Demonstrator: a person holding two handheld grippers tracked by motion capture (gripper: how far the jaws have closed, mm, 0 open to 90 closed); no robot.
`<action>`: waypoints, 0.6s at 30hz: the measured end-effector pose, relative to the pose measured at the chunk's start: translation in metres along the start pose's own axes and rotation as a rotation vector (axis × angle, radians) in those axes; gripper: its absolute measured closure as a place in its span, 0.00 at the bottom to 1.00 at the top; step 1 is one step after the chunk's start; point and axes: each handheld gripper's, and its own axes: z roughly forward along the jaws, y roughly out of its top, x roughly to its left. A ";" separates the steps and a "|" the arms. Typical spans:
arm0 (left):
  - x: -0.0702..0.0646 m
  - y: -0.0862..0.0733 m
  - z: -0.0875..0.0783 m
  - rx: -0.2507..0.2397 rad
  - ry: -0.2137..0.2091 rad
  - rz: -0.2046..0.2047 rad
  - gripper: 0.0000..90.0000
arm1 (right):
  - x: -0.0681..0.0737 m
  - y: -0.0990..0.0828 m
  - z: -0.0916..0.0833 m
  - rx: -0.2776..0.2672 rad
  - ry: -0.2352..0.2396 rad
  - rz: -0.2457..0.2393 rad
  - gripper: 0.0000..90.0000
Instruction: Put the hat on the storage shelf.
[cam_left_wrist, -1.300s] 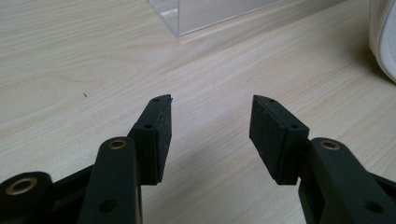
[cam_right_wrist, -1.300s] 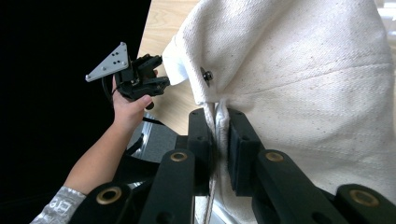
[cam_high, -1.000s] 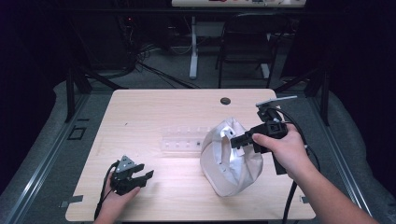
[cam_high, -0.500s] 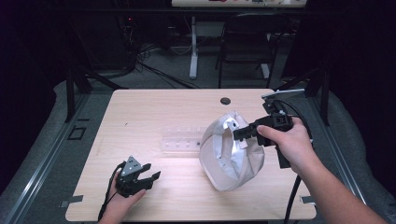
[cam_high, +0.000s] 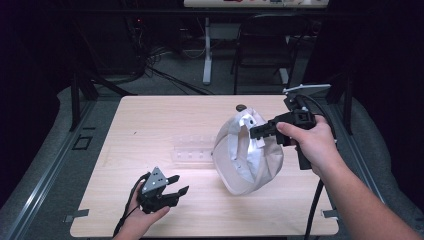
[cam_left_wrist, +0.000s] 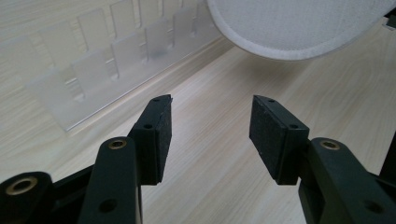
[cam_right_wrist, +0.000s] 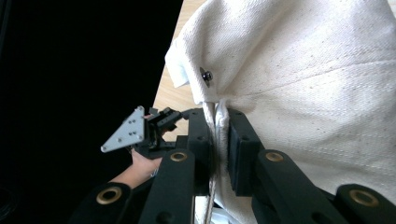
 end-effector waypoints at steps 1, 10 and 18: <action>0.000 0.000 0.000 0.000 0.000 0.000 0.55 | 0.000 0.000 0.000 0.000 0.000 0.000 0.91; -0.022 0.026 0.016 -0.025 -0.050 0.057 0.55 | 0.006 0.011 -0.001 -0.013 -0.001 0.003 0.91; -0.046 0.051 0.031 -0.057 -0.088 0.111 0.51 | 0.013 0.023 0.001 -0.023 -0.004 -0.002 0.91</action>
